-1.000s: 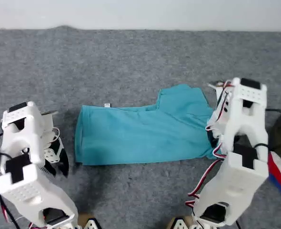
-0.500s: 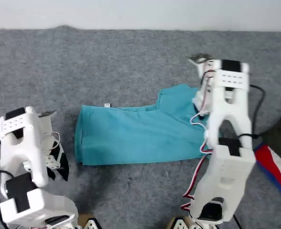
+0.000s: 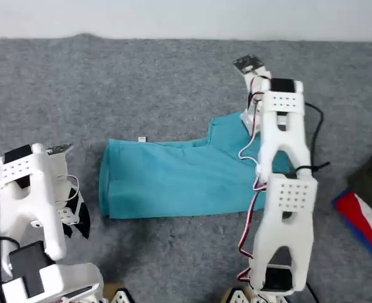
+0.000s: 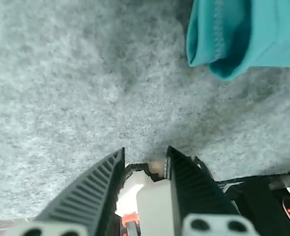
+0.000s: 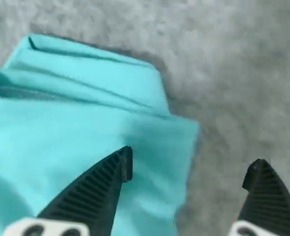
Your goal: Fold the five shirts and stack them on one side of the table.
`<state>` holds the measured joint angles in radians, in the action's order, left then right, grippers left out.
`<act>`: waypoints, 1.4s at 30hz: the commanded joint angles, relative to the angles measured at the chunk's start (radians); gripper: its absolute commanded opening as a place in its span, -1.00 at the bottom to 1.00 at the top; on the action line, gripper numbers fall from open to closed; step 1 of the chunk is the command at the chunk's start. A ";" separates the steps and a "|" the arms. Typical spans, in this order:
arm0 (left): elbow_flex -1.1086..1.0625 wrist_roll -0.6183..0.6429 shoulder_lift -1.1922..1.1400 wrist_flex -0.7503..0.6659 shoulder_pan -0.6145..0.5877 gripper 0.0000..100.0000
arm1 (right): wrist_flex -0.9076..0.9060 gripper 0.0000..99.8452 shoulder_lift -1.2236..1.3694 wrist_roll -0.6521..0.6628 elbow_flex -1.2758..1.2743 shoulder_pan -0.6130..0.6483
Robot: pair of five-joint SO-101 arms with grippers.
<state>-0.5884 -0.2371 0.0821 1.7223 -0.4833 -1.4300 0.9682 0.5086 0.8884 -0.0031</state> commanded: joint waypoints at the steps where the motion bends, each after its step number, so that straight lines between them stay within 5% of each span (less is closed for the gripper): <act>1: -0.002 0.012 0.037 -0.012 0.002 -0.74 | -0.068 -0.27 0.099 0.003 0.215 0.028; 5: -0.002 0.014 0.037 -0.012 0.002 -0.74 | -0.147 -0.43 0.229 0.009 0.411 0.044; 10: -0.002 0.014 0.032 -0.012 0.002 -0.74 | -0.226 -1.00 0.328 0.002 0.595 0.042; 20: -0.004 0.014 0.031 -0.012 0.002 -0.74 | -0.369 -0.98 0.343 0.003 0.793 0.047; 30: -0.004 0.014 0.029 -0.014 0.002 -0.73 | -0.371 -0.98 0.073 0.003 0.543 0.048; 42: -0.005 0.009 0.029 -0.020 0.002 -0.73 | -0.366 -0.98 -0.354 0.144 -0.186 0.056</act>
<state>-0.5915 -0.2371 0.0821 1.7177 -0.4833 -1.7568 0.7518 0.6345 0.8132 0.0445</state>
